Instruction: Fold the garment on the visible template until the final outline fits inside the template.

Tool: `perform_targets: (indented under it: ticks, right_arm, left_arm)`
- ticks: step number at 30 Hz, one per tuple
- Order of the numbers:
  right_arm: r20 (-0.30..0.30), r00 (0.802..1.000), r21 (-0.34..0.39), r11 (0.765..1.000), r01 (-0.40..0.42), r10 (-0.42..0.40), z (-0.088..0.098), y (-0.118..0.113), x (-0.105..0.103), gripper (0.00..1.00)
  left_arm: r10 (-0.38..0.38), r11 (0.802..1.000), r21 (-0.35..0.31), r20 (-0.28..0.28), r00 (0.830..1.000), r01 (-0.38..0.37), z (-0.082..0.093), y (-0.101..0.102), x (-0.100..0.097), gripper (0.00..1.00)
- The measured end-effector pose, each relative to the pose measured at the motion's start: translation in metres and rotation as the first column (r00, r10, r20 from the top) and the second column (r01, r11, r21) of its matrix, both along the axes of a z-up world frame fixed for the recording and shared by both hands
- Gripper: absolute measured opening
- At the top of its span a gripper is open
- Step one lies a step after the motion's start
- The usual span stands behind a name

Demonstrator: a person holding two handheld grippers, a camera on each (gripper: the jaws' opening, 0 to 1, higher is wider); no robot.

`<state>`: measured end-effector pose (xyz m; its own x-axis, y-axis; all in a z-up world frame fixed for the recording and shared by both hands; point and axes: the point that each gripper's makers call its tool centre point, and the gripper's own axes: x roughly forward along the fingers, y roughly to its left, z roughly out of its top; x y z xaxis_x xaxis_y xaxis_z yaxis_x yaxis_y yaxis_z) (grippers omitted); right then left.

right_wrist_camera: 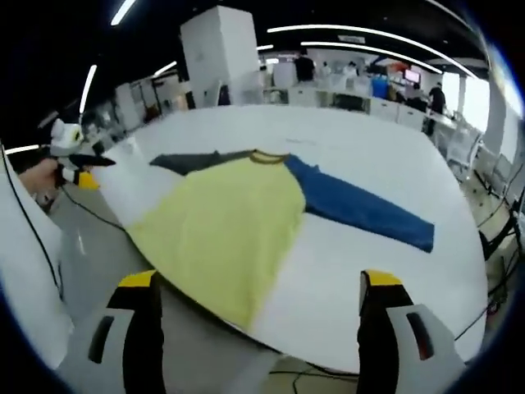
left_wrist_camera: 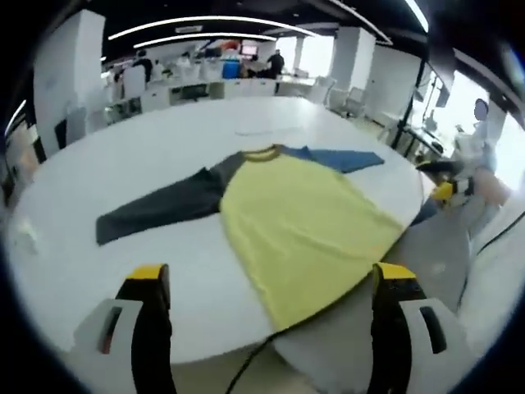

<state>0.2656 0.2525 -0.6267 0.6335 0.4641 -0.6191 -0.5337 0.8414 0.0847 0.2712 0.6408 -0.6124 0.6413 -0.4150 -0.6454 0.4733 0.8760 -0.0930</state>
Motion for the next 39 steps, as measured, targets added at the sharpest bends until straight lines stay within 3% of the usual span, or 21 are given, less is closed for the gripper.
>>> perform_targets:
  ticks: [7, 11, 17, 39]
  right_arm:
    - [0.056, 0.998, -0.010, 1.000, 0.012, -0.011, 0.028, -0.014, 0.011, 1.00]
    - [0.053, 0.998, 0.001, 1.000, 0.018, -0.018, 0.031, -0.018, 0.013, 1.00]
    - [0.024, 1.000, -0.036, 0.999, 0.009, -0.008, 0.023, -0.025, 0.009, 1.00]
    - [0.030, 0.998, -0.046, 0.998, 0.048, -0.047, 0.027, -0.035, 0.008, 0.99]
  left_arm:
    - [0.025, 1.000, -0.004, 0.050, 0.998, -0.025, 0.029, 0.007, 0.006, 1.00]
    - [0.000, 0.999, 0.033, 0.033, 0.999, -0.001, 0.028, 0.009, 0.004, 1.00]
    - [0.006, 1.000, 0.001, 0.029, 1.000, -0.007, 0.029, 0.005, 0.005, 0.99]
    - [-0.013, 1.000, 0.018, -0.002, 1.000, 0.013, 0.019, 0.003, 0.008, 0.97]
